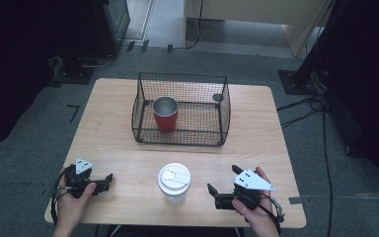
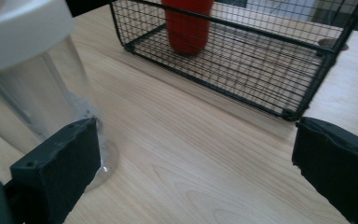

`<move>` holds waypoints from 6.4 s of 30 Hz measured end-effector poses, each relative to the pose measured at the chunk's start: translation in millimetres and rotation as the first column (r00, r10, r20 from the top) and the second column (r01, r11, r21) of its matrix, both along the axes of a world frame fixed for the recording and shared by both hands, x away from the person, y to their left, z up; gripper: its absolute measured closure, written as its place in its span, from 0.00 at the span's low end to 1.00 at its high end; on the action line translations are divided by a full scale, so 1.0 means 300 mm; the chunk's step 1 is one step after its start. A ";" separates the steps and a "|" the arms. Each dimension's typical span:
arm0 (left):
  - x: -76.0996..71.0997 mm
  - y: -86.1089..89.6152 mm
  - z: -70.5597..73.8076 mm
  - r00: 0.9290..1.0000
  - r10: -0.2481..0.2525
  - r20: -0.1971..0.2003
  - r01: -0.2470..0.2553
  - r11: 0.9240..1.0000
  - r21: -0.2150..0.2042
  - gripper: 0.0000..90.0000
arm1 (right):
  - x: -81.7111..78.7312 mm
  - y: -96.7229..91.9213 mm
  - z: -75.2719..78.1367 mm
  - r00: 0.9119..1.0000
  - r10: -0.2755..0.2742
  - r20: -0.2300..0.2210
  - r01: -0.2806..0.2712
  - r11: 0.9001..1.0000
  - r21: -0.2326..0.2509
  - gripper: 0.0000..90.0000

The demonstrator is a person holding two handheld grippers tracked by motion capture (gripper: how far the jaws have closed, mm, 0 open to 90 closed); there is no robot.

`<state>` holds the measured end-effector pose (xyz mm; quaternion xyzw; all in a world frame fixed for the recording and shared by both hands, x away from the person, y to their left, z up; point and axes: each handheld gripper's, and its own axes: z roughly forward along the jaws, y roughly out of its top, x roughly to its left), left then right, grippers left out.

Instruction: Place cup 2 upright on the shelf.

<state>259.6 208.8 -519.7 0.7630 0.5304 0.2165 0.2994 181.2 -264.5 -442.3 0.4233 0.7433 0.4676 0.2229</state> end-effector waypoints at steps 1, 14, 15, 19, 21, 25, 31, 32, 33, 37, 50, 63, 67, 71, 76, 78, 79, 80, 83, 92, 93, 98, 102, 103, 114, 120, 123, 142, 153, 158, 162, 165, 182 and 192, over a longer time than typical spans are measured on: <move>0.000 0.000 0.000 1.000 0.000 0.000 0.000 1.000 0.000 0.00 | -0.002 0.007 0.003 1.000 0.007 -0.001 -0.007 1.000 0.004 0.01; 0.000 0.000 0.000 1.000 0.000 0.000 0.000 1.000 0.000 0.00 | -0.038 0.103 0.018 0.990 0.137 0.010 -0.138 0.990 0.023 0.01; 0.000 0.000 0.000 1.000 0.000 0.000 0.000 1.000 0.000 0.00 | -0.038 0.103 0.018 0.990 0.137 0.010 -0.138 0.990 0.023 0.01; 0.000 0.000 0.000 1.000 -0.001 0.000 0.001 1.000 0.001 0.00 | -0.049 0.148 0.018 0.978 0.208 0.009 -0.208 0.976 0.061 0.01; 0.000 0.000 0.000 1.000 -0.001 -0.001 0.001 1.000 0.001 0.00 | -0.050 0.155 0.017 0.977 0.214 0.013 -0.215 0.975 0.064 0.01; 0.000 0.000 0.000 1.000 -0.001 -0.001 0.001 1.000 0.001 0.00 | -0.049 0.189 0.012 0.971 0.238 0.015 -0.238 0.967 0.085 0.01; 0.000 0.000 0.000 1.000 0.001 0.000 -0.001 1.000 -0.001 0.00 | -0.042 0.230 0.003 0.962 0.272 0.009 -0.271 0.957 0.101 0.01; 0.000 0.000 0.000 1.000 0.000 0.000 0.000 1.000 -0.001 0.00 | -0.042 0.238 0.001 0.959 0.283 0.005 -0.282 0.954 0.104 0.01; 0.000 0.000 0.000 1.000 0.000 0.000 0.000 1.000 -0.001 0.00 | -0.043 0.248 -0.001 0.956 0.295 0.000 -0.293 0.950 0.106 0.01; 0.000 0.000 0.000 1.000 0.000 0.000 0.000 1.000 0.000 0.00 | -0.041 0.280 -0.007 0.950 0.313 -0.002 -0.311 0.945 0.105 0.01; 0.000 0.001 0.000 1.000 -0.001 -0.001 0.001 1.000 0.000 0.00 | -0.018 0.340 -0.016 0.964 0.264 0.013 -0.264 0.961 0.079 0.04; 0.000 0.001 0.000 1.000 -0.001 -0.001 0.001 1.000 0.000 0.00 | 0.004 0.376 -0.034 0.977 0.207 0.056 -0.210 0.976 0.057 0.15; 0.000 0.000 0.000 1.000 -0.001 0.000 0.001 1.000 0.000 0.00 | 0.005 0.379 -0.037 0.978 0.200 0.065 -0.204 0.977 0.063 0.16; 0.000 0.000 0.000 1.000 0.000 0.000 0.000 1.000 -0.001 0.00 | 0.005 0.383 -0.041 0.978 0.197 0.073 -0.201 0.978 0.060 0.16; 0.000 0.000 0.000 1.000 0.001 0.000 -0.001 1.000 -0.002 0.00 | 0.005 0.392 -0.047 0.976 0.200 0.083 -0.204 0.978 0.045 0.15; 0.000 0.000 0.000 1.000 0.000 0.000 0.000 1.000 -0.001 0.00 | 0.006 0.390 -0.046 0.976 0.197 0.094 -0.202 0.978 0.051 0.17; 0.000 0.000 0.000 1.000 0.000 0.000 0.000 1.000 -0.001 0.00 | 0.006 0.390 -0.046 0.976 0.197 0.094 -0.202 0.978 0.051 0.17; 0.000 0.000 0.000 1.000 0.000 0.000 0.000 1.000 -0.001 0.00 | 0.005 0.389 -0.046 0.976 0.195 0.096 -0.200 0.978 0.051 0.17; 0.000 0.000 0.000 1.000 0.000 0.000 0.000 1.000 -0.001 0.00 | 0.004 0.388 -0.045 0.976 0.197 0.098 -0.202 0.978 0.049 0.18; 0.000 0.000 0.000 1.000 0.000 0.000 0.000 1.000 -0.001 0.00 | 0.010 0.372 -0.043 0.982 0.162 0.098 -0.169 0.983 0.075 0.18; 0.000 0.000 0.000 1.000 0.000 -0.001 0.000 1.000 -0.001 0.00 | 0.010 0.369 -0.041 0.982 0.159 0.101 -0.167 0.983 0.076 0.18; 0.000 0.000 0.000 1.000 0.000 0.000 0.000 1.000 -0.001 0.00 | 0.011 0.356 -0.018 0.982 0.142 0.125 -0.154 0.984 0.088 0.18; 0.000 0.000 0.000 1.000 0.000 0.000 0.000 1.000 -0.001 0.00 | 0.014 0.348 0.001 0.982 0.132 0.138 -0.146 0.985 0.097 0.18; 0.000 0.000 0.000 1.000 0.000 0.000 0.000 1.000 -0.001 0.00 | 0.016 0.346 0.006 0.982 0.128 0.138 -0.143 0.985 0.100 0.18; 0.000 0.001 0.000 1.000 -0.001 -0.001 0.001 1.000 0.000 0.00 | 0.031 0.349 0.042 0.981 0.108 0.163 -0.125 0.987 0.103 0.18; 0.000 0.001 0.000 1.000 -0.001 0.000 0.001 1.000 -0.001 0.00 | 0.043 0.342 0.081 0.978 0.091 0.190 -0.113 0.987 0.113 0.18; 0.000 0.000 0.000 1.000 0.000 0.000 0.000 1.000 -0.001 0.00 | 0.051 0.334 0.098 0.977 0.078 0.198 -0.103 0.988 0.115 0.18; 0.000 0.001 0.000 1.000 -0.001 -0.001 0.001 1.000 0.000 0.00 | 0.115 0.297 0.182 0.969 0.012 0.248 -0.042 0.992 0.118 0.18; 0.000 0.000 0.000 1.000 0.000 0.000 0.000 1.000 -0.002 0.00 | 0.172 0.273 0.215 0.963 -0.038 0.267 0.003 0.992 0.130 0.18; 0.000 0.001 0.000 1.000 -0.001 0.000 0.001 1.000 -0.001 0.00 | 0.198 0.256 0.234 0.959 -0.063 0.277 0.025 0.990 0.138 0.18; 0.000 0.000 0.000 1.000 0.001 0.001 -0.001 1.000 -0.003 0.00 | 0.216 0.245 0.250 0.955 -0.077 0.287 0.039 0.990 0.138 0.18; 0.000 0.000 0.000 1.000 0.001 0.001 -0.001 1.000 -0.003 0.00 | 0.231 0.237 0.260 0.951 -0.093 0.294 0.053 0.989 0.142 0.18; 0.000 0.000 0.000 1.000 0.000 0.001 0.000 1.000 -0.003 0.00 | 0.321 0.211 0.305 0.931 -0.164 0.325 0.121 0.981 0.150 0.18; 0.000 0.000 0.000 1.000 0.000 0.001 0.000 1.000 -0.003 0.00 | 0.395 0.206 0.316 0.923 -0.206 0.324 0.163 0.974 0.155 0.18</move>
